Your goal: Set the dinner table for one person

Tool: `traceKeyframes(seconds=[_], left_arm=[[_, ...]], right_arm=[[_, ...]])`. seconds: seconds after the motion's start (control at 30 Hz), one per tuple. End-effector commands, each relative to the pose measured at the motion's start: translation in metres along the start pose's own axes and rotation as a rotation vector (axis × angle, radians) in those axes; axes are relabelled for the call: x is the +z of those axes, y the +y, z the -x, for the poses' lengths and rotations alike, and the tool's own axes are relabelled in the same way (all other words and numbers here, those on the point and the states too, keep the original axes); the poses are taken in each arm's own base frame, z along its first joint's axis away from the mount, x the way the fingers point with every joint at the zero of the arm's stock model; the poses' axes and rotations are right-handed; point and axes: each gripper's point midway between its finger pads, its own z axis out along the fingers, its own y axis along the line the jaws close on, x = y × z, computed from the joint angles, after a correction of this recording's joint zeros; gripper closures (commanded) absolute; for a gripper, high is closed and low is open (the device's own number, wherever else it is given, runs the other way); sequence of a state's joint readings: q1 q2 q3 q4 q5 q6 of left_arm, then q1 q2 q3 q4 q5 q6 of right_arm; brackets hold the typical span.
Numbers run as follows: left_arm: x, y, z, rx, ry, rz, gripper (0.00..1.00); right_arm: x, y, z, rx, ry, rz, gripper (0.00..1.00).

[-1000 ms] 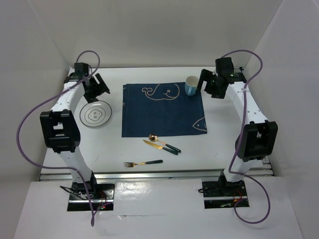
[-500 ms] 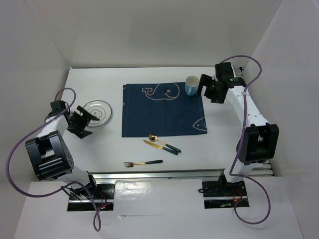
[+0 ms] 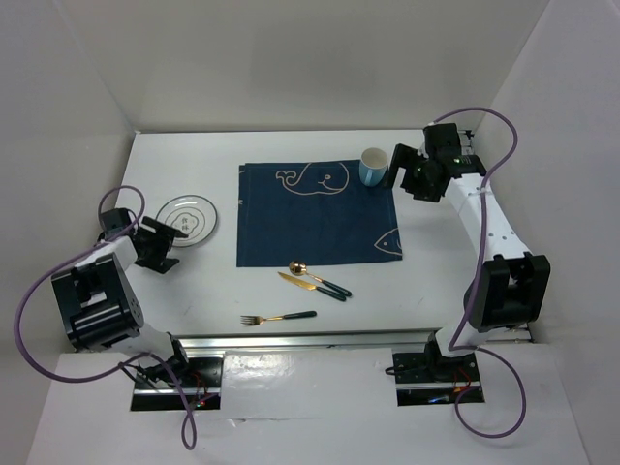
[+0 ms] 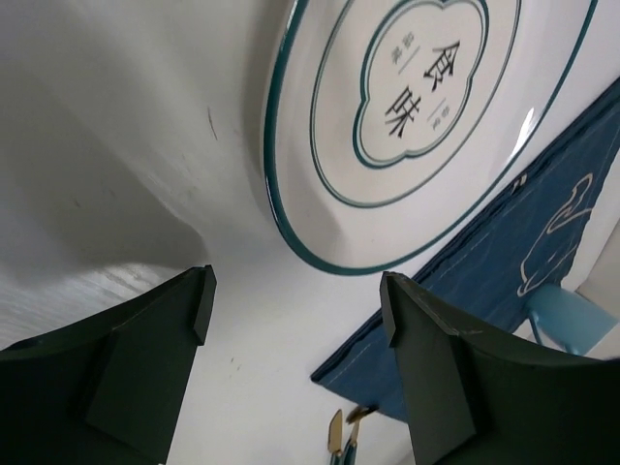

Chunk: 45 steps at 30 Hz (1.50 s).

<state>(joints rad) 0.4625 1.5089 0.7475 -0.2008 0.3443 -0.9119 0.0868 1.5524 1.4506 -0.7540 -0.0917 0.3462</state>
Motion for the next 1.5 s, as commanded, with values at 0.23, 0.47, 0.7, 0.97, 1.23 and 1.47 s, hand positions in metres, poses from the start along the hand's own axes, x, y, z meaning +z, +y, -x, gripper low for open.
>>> traceKeyframes(seconds=[0.23,0.47,0.7,0.97,1.23,1.47], left_arm=[[0.031,0.008,0.024,-0.077,-0.065,0.031,0.23],[0.033,-0.006,0.034,-0.062,-0.058,0.010,0.63],[0.004,-0.049,0.065,0.032,-0.141,-0.051,1.00],[-0.049,-0.143,0.049,0.282,-0.048,-0.296,1.00],[-0.054,-0.203,-0.056,0.538,0.165,-0.449,1.00],[-0.021,-0.237,-0.167,0.636,0.416,-0.509,1.00]], right_arm=[[-0.011,0.001,0.013,-0.012,-0.063,0.012,0.01],[-0.015,0.004,0.017,-0.004,-0.070,0.015,0.01],[-0.021,0.005,0.020,-0.005,-0.080,0.019,0.01],[-0.021,0.005,0.018,-0.004,-0.072,0.016,0.01],[-0.017,0.005,0.014,0.005,-0.067,0.024,0.01],[-0.025,0.001,0.012,0.006,-0.075,0.004,0.01]])
